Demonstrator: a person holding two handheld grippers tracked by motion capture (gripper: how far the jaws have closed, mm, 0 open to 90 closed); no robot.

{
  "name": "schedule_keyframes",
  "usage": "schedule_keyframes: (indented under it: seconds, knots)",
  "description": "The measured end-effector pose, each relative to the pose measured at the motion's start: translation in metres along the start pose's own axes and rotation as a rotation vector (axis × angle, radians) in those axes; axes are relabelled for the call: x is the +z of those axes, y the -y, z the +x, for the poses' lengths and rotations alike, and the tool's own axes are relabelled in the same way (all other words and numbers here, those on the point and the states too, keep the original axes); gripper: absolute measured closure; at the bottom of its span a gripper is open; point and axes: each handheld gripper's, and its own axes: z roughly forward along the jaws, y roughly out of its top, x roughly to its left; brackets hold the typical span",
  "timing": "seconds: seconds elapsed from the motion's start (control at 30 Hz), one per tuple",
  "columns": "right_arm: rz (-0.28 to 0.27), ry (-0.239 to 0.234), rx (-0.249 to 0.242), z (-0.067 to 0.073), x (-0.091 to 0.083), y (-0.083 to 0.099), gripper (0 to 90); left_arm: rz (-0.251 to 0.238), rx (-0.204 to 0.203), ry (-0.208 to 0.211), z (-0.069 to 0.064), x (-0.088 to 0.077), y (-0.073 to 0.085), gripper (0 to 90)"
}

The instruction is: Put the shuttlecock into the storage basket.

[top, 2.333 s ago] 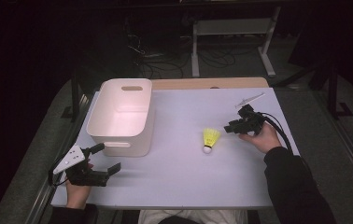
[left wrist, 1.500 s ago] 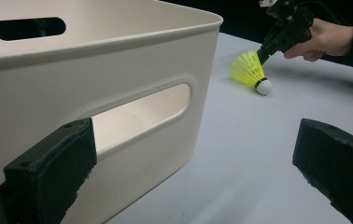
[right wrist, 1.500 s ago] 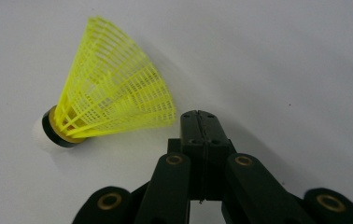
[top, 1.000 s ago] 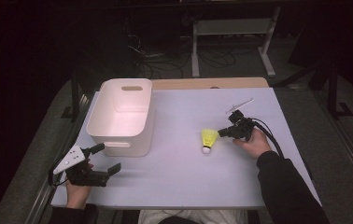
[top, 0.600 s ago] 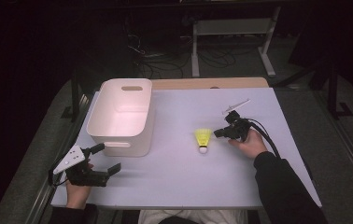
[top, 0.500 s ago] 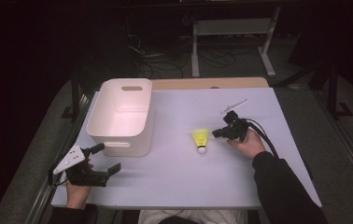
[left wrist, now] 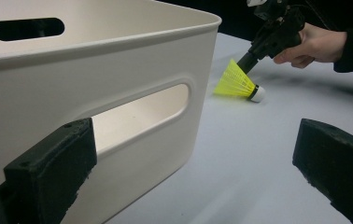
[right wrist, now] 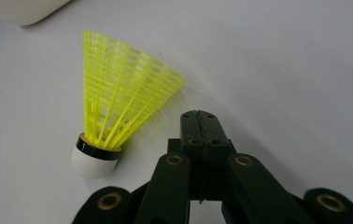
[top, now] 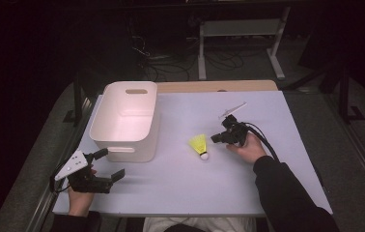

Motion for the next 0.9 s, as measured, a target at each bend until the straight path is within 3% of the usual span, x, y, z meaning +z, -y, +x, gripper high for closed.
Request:
schedule_keyframes:
  seconds: [0.5,0.9]
  knots:
    - [0.01,-0.023,-0.033,0.01,0.009,-0.007,88.5,0.0,0.0,0.001,0.0,0.0,0.0,0.0]
    - [-0.004,-0.039,-0.078,0.027,0.001,-0.011,88.4,0.0,0.0,0.001,0.0,0.0,0.0,0.0]
